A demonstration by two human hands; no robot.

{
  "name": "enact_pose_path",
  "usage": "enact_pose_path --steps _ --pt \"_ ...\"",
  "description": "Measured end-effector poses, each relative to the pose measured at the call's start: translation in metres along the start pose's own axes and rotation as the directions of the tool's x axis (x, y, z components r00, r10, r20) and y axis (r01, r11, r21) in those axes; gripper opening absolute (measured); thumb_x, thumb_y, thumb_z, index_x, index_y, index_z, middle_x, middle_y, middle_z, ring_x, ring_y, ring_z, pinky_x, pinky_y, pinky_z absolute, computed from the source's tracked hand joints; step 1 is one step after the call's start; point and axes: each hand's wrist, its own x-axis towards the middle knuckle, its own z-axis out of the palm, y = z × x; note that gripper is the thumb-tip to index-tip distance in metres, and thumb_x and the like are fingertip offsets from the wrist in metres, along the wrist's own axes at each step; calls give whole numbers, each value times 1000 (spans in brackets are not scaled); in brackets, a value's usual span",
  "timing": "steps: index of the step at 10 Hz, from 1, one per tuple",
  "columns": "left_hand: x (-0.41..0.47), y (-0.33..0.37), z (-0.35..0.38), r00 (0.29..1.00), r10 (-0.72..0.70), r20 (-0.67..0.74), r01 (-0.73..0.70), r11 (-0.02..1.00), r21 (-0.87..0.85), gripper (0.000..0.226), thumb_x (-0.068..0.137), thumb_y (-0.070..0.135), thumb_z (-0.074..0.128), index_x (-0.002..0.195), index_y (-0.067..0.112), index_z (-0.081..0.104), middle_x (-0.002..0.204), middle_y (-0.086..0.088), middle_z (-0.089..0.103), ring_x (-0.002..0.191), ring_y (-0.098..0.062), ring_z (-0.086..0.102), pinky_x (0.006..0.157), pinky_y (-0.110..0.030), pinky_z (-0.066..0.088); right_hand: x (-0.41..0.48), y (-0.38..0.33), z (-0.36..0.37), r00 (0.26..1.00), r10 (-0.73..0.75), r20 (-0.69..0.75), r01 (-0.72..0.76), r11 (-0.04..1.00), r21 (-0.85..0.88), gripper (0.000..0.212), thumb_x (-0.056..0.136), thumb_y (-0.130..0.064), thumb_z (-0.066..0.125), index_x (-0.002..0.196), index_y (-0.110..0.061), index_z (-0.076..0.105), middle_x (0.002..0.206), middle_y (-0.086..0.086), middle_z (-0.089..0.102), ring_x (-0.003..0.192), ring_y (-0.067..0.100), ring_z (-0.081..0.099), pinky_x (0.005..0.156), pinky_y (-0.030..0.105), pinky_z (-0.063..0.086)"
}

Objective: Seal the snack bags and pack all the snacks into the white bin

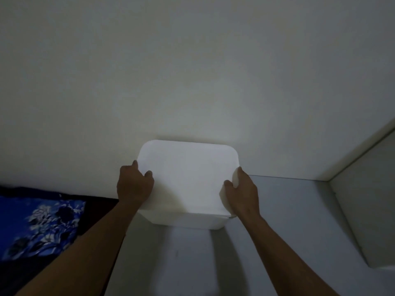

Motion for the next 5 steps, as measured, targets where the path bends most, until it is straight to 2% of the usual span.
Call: enact_pose_path --steps 1,2,3,4,5 --pt "2 -3 4 997 42 63 -44 999 32 67 97 33 49 154 7 24 148 -20 35 131 -35 43 106 -42 37 -2 -1 7 1000 -23 11 24 998 -62 65 100 -21 49 156 -7 20 162 8 24 147 23 28 115 26 22" --pt "2 -5 7 990 42 136 -47 998 35 68 100 36 41 156 10 11 157 -15 25 134 -39 41 106 -46 36 -5 -1 12 996 -30 81 44 983 -177 64 103 -24 37 158 -10 7 166 5 6 149 24 24 115 33 27" --pt "-1 -11 12 989 89 121 -101 991 91 69 101 40 38 156 10 9 159 -16 22 133 -42 39 106 -50 36 -2 -3 8 985 -31 171 78 958 -276 63 105 -29 31 157 -9 0 166 10 -4 151 28 15 117 38 24" --pt "-3 -11 4 977 112 179 -144 973 179 68 101 49 31 157 18 9 162 -16 13 145 -38 21 114 -53 23 -7 -8 2 982 14 187 46 949 -313 65 105 -37 33 156 -6 8 165 15 0 152 29 9 120 45 19" --pt "-21 -30 0 964 194 180 -220 966 138 64 99 57 24 155 26 22 163 -17 10 149 -36 12 118 -54 17 -18 -27 -20 986 -20 164 71 947 -314 62 102 -45 43 153 -13 30 162 10 24 148 26 25 119 40 23"
